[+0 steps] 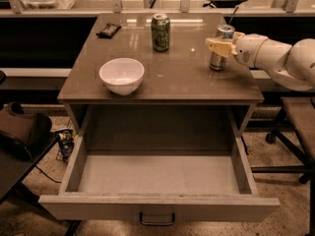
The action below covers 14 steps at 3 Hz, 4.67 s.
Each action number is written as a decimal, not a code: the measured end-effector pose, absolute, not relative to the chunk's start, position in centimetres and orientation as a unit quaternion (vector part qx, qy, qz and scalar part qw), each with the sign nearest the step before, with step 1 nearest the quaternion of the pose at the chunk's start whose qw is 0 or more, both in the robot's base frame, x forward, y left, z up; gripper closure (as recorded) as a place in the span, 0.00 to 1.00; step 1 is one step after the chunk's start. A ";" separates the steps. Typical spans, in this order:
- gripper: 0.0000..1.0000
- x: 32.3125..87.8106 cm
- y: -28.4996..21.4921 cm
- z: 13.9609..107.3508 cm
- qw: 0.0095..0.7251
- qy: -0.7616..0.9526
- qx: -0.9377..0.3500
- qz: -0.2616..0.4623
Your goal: Place redbull can into top drawer
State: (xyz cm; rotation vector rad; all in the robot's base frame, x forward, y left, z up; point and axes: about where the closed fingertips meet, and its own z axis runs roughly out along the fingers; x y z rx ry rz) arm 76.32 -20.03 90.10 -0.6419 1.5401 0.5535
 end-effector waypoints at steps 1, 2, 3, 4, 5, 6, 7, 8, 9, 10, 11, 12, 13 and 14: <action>0.93 76.4 -19.6 90.3 0.637 0.674 -0.283 0.244; 1.00 76.5 -19.2 92.0 0.632 0.677 -0.291 0.239; 1.00 73.7 -18.6 96.1 0.633 0.673 -0.294 0.245; 1.00 69.2 -17.5 99.9 0.638 0.660 -0.301 0.260; 1.00 63.3 -15.8 101.6 0.638 0.644 -0.311 0.286; 1.00 58.1 -13.7 101.0 0.629 0.641 -0.326 0.294; 1.00 54.2 -11.0 97.1 0.613 0.648 -0.335 0.303; 1.00 51.9 -7.0 90.9 0.584 0.655 -0.354 0.323; 1.00 51.9 -7.0 90.9 0.584 0.655 -0.354 0.323; 1.00 52.0 -5.7 89.7 0.581 0.650 -0.358 0.335; 1.00 51.6 -2.0 86.2 0.579 0.631 -0.359 0.372; 1.00 51.3 3.5 82.6 0.581 0.589 -0.377 0.417; 1.00 51.9 9.0 79.1 0.577 0.527 -0.416 0.466; 1.00 51.9 11.6 77.4 0.561 0.495 -0.454 0.483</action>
Offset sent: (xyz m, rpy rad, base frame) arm 0.0012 0.0057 0.0399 -0.0477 0.0093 0.0058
